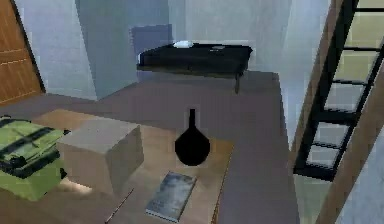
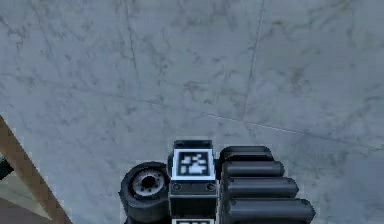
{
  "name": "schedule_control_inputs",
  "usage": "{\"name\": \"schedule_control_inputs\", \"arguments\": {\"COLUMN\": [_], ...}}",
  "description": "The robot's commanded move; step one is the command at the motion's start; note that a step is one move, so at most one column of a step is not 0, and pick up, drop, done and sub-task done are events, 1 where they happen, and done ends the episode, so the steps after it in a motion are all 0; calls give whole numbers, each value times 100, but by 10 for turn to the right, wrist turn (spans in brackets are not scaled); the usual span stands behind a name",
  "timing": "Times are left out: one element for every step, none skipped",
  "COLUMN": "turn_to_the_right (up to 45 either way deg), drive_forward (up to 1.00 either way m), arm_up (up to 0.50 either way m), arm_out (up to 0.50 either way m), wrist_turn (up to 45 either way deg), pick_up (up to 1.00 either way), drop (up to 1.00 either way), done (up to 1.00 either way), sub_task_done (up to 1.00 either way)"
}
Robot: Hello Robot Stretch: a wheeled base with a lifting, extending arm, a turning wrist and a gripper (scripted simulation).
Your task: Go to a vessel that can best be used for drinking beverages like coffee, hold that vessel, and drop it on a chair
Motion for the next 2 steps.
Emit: {"name": "schedule_control_inputs", "arguments": {"turn_to_the_right": [-450,-450], "drive_forward": [0,0], "arm_up": [0,0], "arm_out": [0,0], "wrist_turn": [0,0], "pick_up": [0,0], "drop": [0,0], "done": [0,0], "sub_task_done": [0,0]}}
